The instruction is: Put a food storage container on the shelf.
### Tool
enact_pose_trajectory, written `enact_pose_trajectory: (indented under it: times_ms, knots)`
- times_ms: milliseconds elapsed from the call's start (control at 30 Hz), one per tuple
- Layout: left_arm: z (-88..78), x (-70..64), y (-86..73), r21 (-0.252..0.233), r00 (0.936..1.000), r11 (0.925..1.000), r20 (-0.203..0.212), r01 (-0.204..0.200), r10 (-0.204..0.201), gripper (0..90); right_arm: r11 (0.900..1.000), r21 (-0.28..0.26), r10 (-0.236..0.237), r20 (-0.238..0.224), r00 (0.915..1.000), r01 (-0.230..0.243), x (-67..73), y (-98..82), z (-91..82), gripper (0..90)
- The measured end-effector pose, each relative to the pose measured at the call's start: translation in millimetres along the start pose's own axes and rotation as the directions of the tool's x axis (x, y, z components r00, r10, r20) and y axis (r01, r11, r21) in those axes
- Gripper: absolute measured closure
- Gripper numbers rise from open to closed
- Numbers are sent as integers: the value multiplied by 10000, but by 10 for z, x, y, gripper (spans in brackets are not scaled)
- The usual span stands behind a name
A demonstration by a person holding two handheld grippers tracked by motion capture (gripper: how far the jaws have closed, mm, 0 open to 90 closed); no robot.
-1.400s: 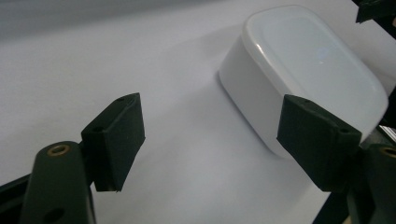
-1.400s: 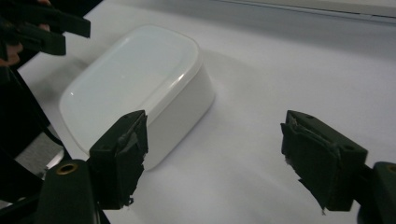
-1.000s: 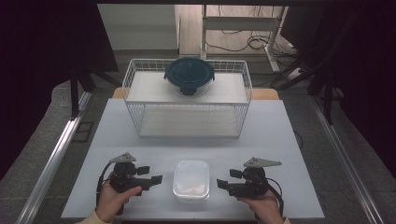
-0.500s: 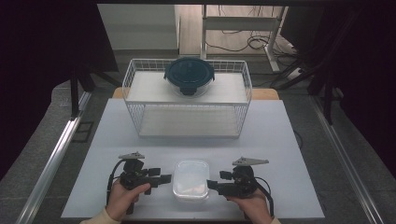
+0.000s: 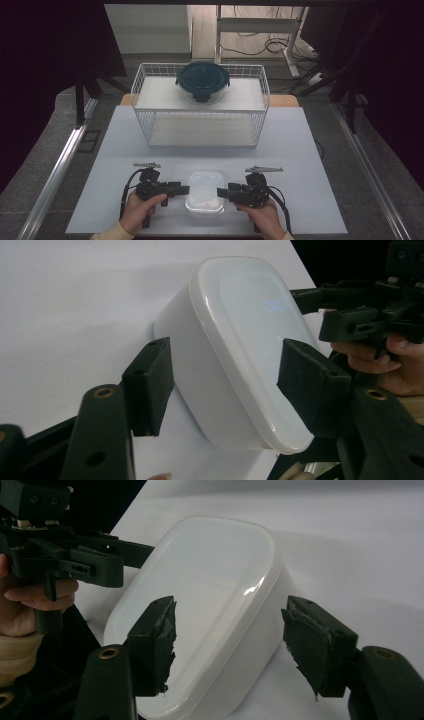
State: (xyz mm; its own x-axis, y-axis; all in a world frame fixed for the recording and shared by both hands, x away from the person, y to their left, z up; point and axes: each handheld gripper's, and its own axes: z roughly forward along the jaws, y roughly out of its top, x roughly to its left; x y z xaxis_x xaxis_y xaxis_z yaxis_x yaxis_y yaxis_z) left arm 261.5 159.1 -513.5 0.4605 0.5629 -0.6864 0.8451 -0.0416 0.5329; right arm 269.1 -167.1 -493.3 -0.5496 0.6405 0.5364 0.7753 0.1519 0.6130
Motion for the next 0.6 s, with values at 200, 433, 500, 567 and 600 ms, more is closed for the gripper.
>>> enact_pose_trajectory:
  times_ms: [200, 433, 500, 567, 600]
  knots:
    - [42, 14, 3, 129, 9992, 9997, 328, 205, -209, 462, 9990, 49, 442, -191, 9988, -441, 2, -13, 33, 447]
    - [72, 10, -1, 94, 9982, 9990, 410, 428, -432, 617, 9955, 7, 944, -145, 9954, -944, -10, -45, 35, 599]
    - [66, 11, -4, 108, 9979, 9986, 390, 521, -525, 642, 9931, 30, 1171, -211, 9929, -1171, -20, -46, 28, 619]
    - [59, -7, -14, 19, 9982, 9987, 325, 503, -503, 652, 9921, -11, 1252, -246, 9918, -1253, -24, -51, 24, 631]
    - [49, -13, -22, -7, 9978, 9984, 341, 570, -570, 658, 9922, -29, 1245, -253, 9919, -1246, -22, -54, 19, 637]
